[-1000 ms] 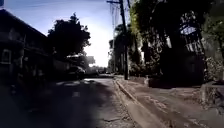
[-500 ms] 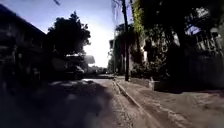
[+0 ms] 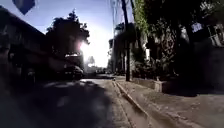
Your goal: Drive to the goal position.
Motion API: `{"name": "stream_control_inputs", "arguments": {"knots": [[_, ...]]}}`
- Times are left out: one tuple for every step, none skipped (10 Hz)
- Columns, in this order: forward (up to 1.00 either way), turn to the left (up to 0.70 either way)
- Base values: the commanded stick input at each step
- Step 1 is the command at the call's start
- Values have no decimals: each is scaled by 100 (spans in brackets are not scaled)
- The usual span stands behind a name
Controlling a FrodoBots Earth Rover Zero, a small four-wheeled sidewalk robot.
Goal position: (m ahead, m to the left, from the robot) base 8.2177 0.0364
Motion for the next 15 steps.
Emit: {"name": "stream_control_inputs", "arguments": {"knots": [[85,0],[85,0],[85,0],[85,0],[85,0],[85,0],[85,0],[85,0],[85,0],[85,0],[85,0],[85,3],[85,14],[85,15],[85,15]]}}
